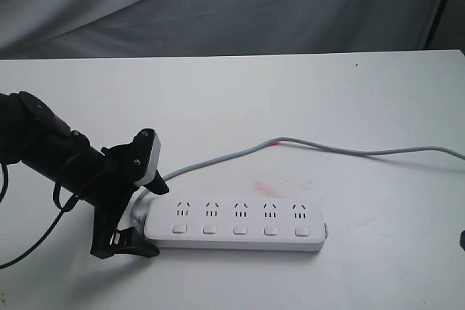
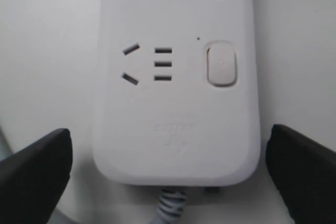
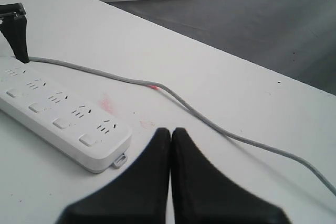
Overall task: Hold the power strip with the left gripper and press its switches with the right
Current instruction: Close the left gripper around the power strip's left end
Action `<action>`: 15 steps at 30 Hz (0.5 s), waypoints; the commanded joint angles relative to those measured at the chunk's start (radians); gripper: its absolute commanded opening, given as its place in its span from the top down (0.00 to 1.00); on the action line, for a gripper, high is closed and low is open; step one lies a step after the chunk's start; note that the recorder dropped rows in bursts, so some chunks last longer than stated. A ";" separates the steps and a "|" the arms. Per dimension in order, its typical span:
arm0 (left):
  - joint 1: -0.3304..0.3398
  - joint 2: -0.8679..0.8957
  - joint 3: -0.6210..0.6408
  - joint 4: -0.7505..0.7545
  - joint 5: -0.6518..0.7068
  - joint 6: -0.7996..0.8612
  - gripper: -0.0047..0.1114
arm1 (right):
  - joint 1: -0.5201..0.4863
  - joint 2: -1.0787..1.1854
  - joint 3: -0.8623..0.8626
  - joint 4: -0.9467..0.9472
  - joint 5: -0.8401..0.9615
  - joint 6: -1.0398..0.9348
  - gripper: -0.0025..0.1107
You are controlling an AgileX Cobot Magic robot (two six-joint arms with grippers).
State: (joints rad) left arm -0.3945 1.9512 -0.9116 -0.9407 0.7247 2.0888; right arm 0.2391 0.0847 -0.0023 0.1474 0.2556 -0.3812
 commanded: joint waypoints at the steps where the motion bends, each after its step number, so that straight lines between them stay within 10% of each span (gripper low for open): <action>1: -0.006 -0.003 -0.001 -0.016 0.009 0.005 0.18 | -0.009 -0.002 0.002 0.001 -0.003 0.001 0.98; 6: -0.006 -0.003 -0.001 -0.016 0.009 0.005 0.45 | -0.009 -0.002 0.002 0.001 -0.003 0.001 0.98; 15: -0.006 -0.003 -0.001 -0.016 0.013 0.001 0.49 | -0.009 -0.002 0.002 0.001 -0.003 0.001 0.98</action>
State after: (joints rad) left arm -0.3945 1.9512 -0.9116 -0.9407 0.7268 2.0888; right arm 0.2391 0.0847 -0.0023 0.1474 0.2556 -0.3812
